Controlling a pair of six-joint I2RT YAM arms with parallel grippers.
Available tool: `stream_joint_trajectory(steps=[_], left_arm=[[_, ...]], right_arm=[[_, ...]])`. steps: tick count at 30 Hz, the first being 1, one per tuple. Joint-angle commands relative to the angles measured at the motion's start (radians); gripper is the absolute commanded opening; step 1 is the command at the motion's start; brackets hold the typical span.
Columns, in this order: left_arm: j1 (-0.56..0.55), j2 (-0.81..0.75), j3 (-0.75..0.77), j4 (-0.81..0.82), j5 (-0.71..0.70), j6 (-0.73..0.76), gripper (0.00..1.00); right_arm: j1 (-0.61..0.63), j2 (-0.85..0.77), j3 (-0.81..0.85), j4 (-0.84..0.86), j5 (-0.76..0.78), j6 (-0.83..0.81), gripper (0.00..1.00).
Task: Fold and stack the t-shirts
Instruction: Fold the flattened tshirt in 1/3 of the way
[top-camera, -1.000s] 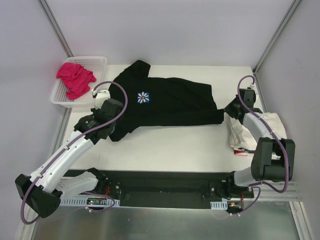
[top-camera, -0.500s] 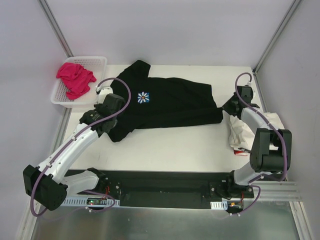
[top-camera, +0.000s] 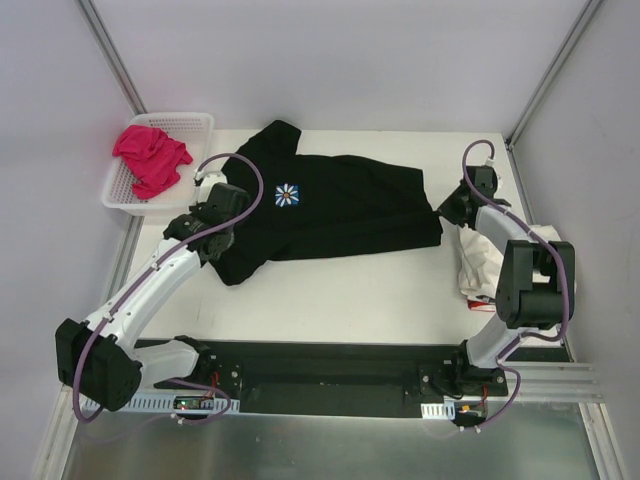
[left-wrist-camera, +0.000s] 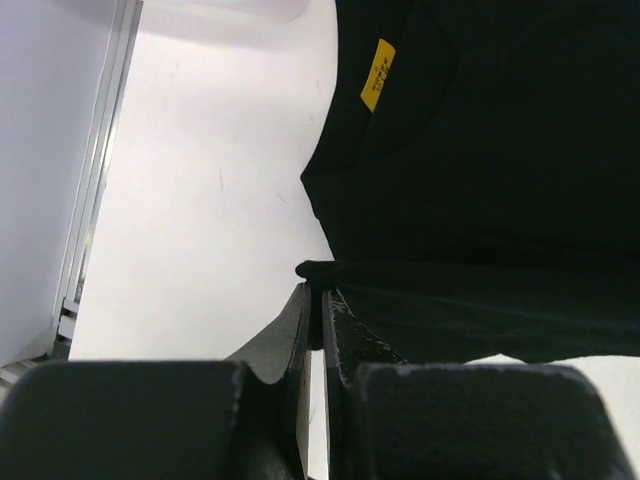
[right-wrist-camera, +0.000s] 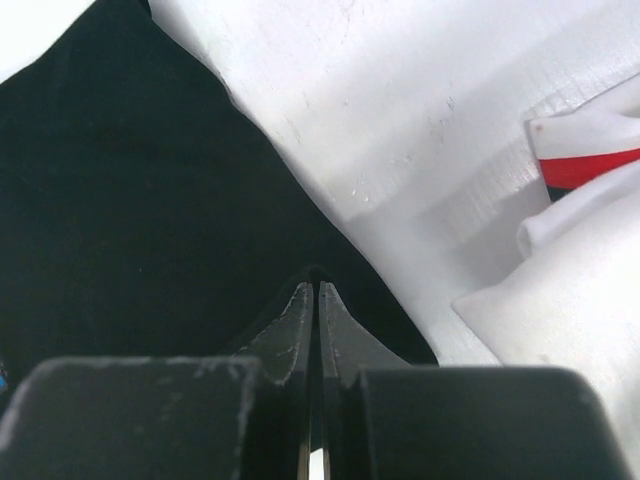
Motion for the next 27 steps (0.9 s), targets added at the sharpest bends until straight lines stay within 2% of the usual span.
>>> stream_joint_trajectory(steps=[1,27], left_arm=[[0.025,0.026,0.025,0.024,0.017,0.025,0.00],[0.095,0.259,0.127,0.071,0.042,0.036,0.00]], right_arm=[[0.001,0.006,0.054,0.020,0.026,0.009,0.01],[0.001,0.170,0.170,-0.012,-0.012,-0.001,0.01]])
